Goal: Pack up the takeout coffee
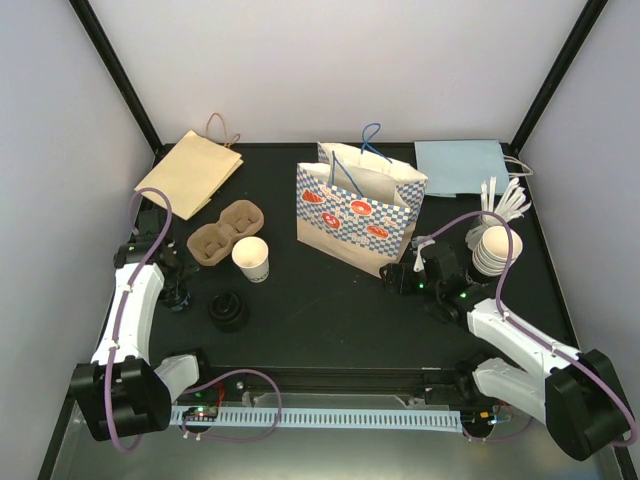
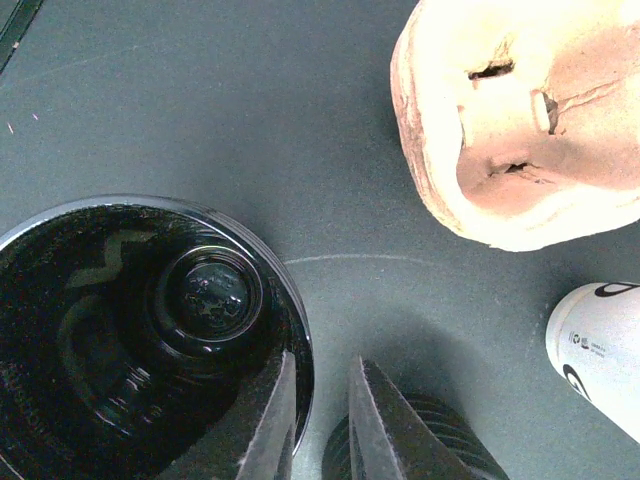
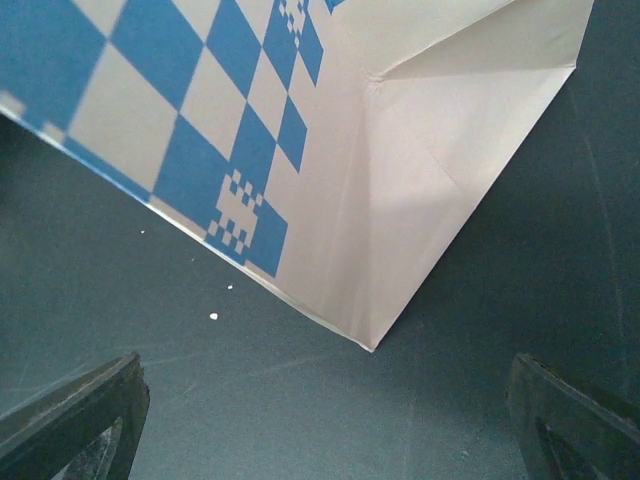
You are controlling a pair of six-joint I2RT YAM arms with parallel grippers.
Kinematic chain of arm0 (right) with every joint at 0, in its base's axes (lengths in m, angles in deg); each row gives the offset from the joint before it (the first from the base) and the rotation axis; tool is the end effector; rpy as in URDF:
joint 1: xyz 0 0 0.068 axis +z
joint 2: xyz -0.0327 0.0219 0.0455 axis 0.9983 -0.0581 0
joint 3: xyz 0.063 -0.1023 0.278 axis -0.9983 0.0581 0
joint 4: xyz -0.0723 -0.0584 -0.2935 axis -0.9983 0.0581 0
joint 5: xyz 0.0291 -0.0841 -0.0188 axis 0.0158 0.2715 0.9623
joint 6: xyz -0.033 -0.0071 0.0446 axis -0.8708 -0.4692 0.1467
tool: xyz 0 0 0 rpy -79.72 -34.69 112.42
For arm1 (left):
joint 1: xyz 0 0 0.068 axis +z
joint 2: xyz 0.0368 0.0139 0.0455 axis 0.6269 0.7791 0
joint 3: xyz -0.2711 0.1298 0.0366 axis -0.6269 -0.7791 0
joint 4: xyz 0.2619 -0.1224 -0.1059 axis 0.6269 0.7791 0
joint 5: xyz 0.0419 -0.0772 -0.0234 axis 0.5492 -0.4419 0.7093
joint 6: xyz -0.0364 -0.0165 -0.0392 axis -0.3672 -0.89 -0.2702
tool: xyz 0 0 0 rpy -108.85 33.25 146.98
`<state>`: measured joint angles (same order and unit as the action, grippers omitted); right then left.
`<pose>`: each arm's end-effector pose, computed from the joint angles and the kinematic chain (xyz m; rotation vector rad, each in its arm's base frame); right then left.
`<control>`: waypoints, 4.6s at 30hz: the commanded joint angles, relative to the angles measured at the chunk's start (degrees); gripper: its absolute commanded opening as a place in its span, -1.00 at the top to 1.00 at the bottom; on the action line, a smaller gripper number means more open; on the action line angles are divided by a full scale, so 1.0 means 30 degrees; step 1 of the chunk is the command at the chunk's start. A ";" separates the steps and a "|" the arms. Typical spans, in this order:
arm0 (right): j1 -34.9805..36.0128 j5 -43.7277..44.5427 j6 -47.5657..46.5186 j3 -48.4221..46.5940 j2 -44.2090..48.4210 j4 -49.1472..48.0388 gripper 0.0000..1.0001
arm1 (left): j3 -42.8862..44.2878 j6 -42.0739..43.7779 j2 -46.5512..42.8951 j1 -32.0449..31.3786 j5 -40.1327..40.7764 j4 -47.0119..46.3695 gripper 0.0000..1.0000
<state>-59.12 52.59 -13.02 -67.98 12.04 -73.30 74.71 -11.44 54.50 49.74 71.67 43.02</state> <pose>0.1997 0.1078 0.1765 -0.0246 2.3830 0.5804 0.2182 0.0450 0.2665 -0.8468 2.6115 0.0376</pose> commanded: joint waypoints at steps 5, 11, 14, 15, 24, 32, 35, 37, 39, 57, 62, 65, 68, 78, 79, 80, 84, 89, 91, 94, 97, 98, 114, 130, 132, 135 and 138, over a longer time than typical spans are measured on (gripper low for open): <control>-0.0087 -0.0056 -0.0154 -0.0334 -0.0026 -0.0535 -1.00 | 0.0050 0.0111 -0.0044 0.0155 -0.0113 -0.0088 0.91; -0.0087 -0.0050 -0.0169 -0.0333 0.0003 -0.0527 -1.00 | 0.0043 0.0110 0.0125 0.0170 -0.0142 -0.0118 0.75; -0.0076 -0.0032 -0.0153 -0.0333 0.0026 -0.0492 -1.00 | 0.0012 0.0169 0.0266 0.0170 -0.0181 -0.0176 0.73; -0.0069 -0.0021 -0.0171 -0.0333 0.0032 -0.0501 -1.00 | 0.0011 0.0176 0.0293 0.0169 -0.0158 -0.0198 0.73; -0.0078 0.0019 -0.0152 -0.0275 0.0236 -0.0471 -1.00 | -0.0047 0.0205 0.0423 0.0206 -0.0091 -0.0264 0.79; -0.0073 -0.0012 -0.0149 -0.0275 0.0194 -0.0464 -1.00 | -0.0006 0.0165 0.0306 0.0200 0.0031 -0.0204 0.96; -0.0076 -0.0038 -0.0171 -0.0267 0.0153 -0.0491 -1.00 | 0.0042 0.0079 0.0063 0.0215 0.0196 -0.0089 0.97; -0.0078 -0.0020 -0.0158 -0.0303 0.0099 -0.0505 -1.00 | 0.0078 -0.0020 -0.0114 0.0199 0.0385 -0.0039 0.97; -0.0087 -0.0019 -0.0156 -0.0319 0.0070 -0.0496 -1.00 | 0.0186 -0.0108 -0.0218 0.0212 0.0359 0.0131 0.97; -0.0094 -0.0107 -0.0147 -0.0366 -0.0076 -0.0544 -1.00 | 0.2107 -0.0748 -0.0932 0.0170 0.0381 0.2439 0.97; -0.0065 -0.0159 -0.0154 -0.0359 -0.0135 -0.0556 -1.00 | 0.2052 -0.0626 -0.0561 0.0120 0.0151 0.2352 0.97; -0.0066 -0.0137 -0.0164 -0.0363 -0.0171 -0.0572 -1.00 | 0.2076 -0.0437 -0.0460 -0.0307 -0.0084 0.2100 0.97; -0.0073 -0.0167 -0.0173 -0.0391 -0.0256 -0.0624 -1.00 | 0.2084 -0.0617 -0.0231 -0.0882 -0.0133 0.1951 0.97; -0.0061 -0.0173 -0.0187 -0.0421 -0.0323 -0.0594 -1.00 | 0.3750 -0.1646 0.1471 -0.3372 0.3876 0.3682 0.97; -0.0071 -0.0167 -0.0201 -0.0421 -0.0334 -0.0602 -1.00 | 0.3986 -0.1773 0.1575 -0.3628 0.4223 0.3891 0.97; -0.0083 -0.0173 -0.0188 -0.0421 -0.0332 -0.0581 -1.00 | 0.4192 -0.1905 0.1665 -0.3839 0.4512 0.4086 0.97; -0.0057 -0.0137 -0.0201 -0.0422 -0.0319 -0.0552 -1.00 | 0.4725 -0.2223 0.1903 -0.4595 0.5433 0.4613 0.97; -0.0080 -0.0137 -0.0185 -0.0407 -0.0235 -0.0517 -1.00 | 0.5110 -0.2524 0.2552 -0.5163 0.6557 0.5232 0.97; -0.0082 -0.0142 -0.0185 -0.0406 -0.0231 -0.0530 -1.00 | 0.5594 -0.2921 0.2801 -0.5632 0.7697 0.5835 0.97; -0.0069 -0.0138 -0.0175 -0.0421 -0.0246 -0.0537 -1.00 | 0.6497 -0.3229 0.2885 -0.6226 0.8352 0.6424 0.97; -0.0060 -0.0144 -0.0191 -0.0421 -0.0267 -0.0535 -1.00 | 0.6833 -0.2905 0.2654 -0.6414 0.7287 0.6016 0.97; -0.0100 -0.0116 -0.0175 -0.0421 -0.0261 -0.0518 -1.00 | 0.6833 -0.2812 0.2613 -0.6421 0.6755 0.5823 0.97; -0.0073 -0.0159 -0.0188 -0.0450 -0.0341 -0.0533 -1.00 | 0.8199 -0.2723 0.2356 -0.7117 0.4725 0.5898 0.97; -0.0080 -0.0211 -0.0179 -0.0450 -0.0349 -0.0552 -1.00 | 1.0942 -0.2535 0.2125 -0.7931 0.4741 0.7298 0.97; -0.0083 -0.0221 -0.0184 -0.0450 -0.0349 -0.0558 -1.00 | 1.1345 -0.2330 0.1894 -0.8178 0.4626 0.7260 0.97; -0.0083 -0.0211 -0.0186 -0.0450 -0.0341 -0.0571 -1.00 | 1.1484 -0.0841 0.1389 -0.8624 0.2863 0.6218 0.97; -0.0072 -0.0151 -0.0196 -0.0436 -0.0319 -0.0547 -1.00 | 1.1652 -0.0334 0.0746 -0.9177 0.1220 0.5223 0.97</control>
<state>-59.12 52.21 -13.06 -68.09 11.19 -73.33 106.97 -16.38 59.41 24.23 82.51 61.93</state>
